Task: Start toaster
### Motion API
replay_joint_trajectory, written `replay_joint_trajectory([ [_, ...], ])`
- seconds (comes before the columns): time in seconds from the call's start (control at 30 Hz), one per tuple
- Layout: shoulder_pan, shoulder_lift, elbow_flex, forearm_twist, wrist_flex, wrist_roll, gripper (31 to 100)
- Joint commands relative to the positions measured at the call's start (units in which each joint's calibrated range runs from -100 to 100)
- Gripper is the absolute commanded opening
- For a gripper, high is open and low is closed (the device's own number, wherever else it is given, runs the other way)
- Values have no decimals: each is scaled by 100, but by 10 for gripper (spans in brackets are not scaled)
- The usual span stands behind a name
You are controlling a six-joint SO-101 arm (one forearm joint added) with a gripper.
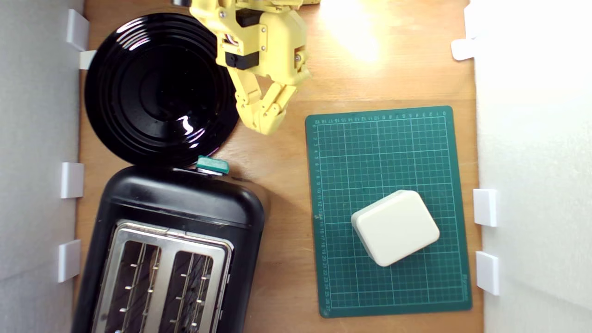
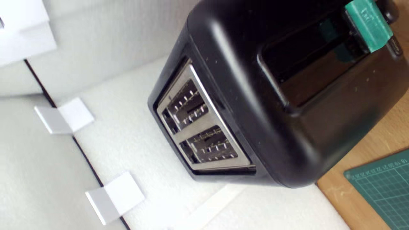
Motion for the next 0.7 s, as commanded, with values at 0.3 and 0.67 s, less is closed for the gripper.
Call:
replay_joint_trajectory([
  [0.3,-260,-2328,2552,-66,-7,-376,314],
  [0.67,-260,-3677,4179,-56,1,-659,314],
])
